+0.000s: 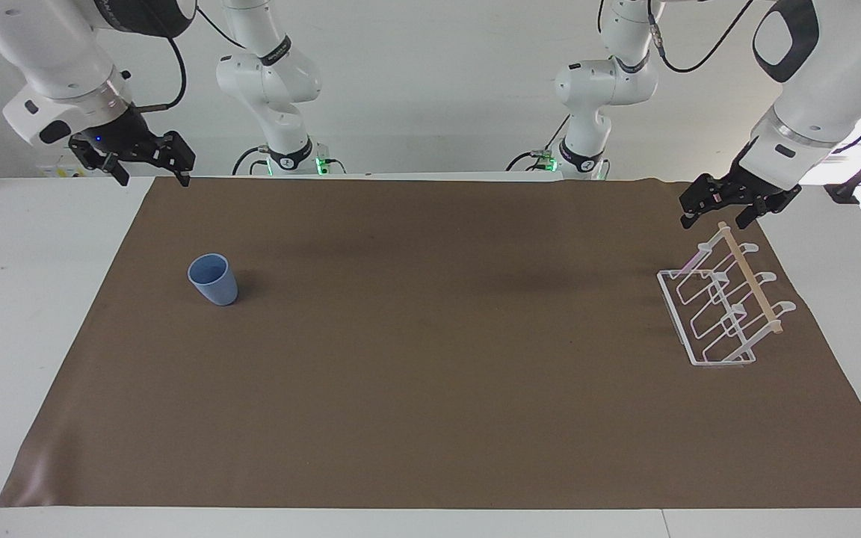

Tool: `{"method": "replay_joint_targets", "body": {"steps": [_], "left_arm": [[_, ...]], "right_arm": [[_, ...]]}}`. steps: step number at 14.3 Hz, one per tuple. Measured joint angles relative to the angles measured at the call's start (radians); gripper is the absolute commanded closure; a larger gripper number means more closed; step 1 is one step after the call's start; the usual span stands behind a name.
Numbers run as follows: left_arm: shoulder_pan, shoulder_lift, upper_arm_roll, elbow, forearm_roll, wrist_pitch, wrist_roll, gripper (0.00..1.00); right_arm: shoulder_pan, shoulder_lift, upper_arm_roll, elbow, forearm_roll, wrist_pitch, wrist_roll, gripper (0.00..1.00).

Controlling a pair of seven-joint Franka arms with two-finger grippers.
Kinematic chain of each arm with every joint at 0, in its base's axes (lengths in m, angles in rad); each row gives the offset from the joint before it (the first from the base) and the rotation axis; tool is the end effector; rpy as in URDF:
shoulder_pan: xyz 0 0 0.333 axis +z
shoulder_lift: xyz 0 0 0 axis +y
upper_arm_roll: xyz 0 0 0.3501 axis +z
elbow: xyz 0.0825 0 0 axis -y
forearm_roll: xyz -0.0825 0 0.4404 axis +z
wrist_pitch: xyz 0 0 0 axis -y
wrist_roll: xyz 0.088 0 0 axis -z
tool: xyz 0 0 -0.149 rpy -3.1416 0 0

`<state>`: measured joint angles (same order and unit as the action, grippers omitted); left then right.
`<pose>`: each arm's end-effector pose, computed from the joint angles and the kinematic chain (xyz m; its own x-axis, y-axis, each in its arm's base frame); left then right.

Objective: Hang cup on cup holder
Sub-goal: 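Move the right gripper down toward the light blue cup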

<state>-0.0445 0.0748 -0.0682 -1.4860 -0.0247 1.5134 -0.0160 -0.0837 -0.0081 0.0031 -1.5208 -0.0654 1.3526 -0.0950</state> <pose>0.6245 -0.0730 0.6100 0.9941 -0.0979 -0.0477 -0.0966 -0.9949 0.0290 0.5749 -0.0572 0.6309 0.9864 0.0012 -0.1644 0.0095 -0.9987 0.0499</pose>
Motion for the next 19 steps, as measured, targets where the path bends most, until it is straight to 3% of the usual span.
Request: {"method": "replay_joint_targets", "body": {"steps": [12,17,19], "left_arm": [[0.003,0.0,0.007,-0.002,0.0,-0.001,-0.001,0.0],[0.011,0.0,0.012,-0.004,0.0,-0.002,-0.001,0.0],[0.011,0.0,0.012,-0.004,0.0,-0.002,-0.001,0.0]], "right_arm": [[-0.007,-0.004,-0.004,-0.021,0.0,0.051,-0.015,0.0],[-0.085,-0.023,-0.01,-0.315,0.001,0.37,-0.096,0.0],[-0.094,-0.021,-0.012,-0.424,0.001,0.439,-0.115,0.0]]}}
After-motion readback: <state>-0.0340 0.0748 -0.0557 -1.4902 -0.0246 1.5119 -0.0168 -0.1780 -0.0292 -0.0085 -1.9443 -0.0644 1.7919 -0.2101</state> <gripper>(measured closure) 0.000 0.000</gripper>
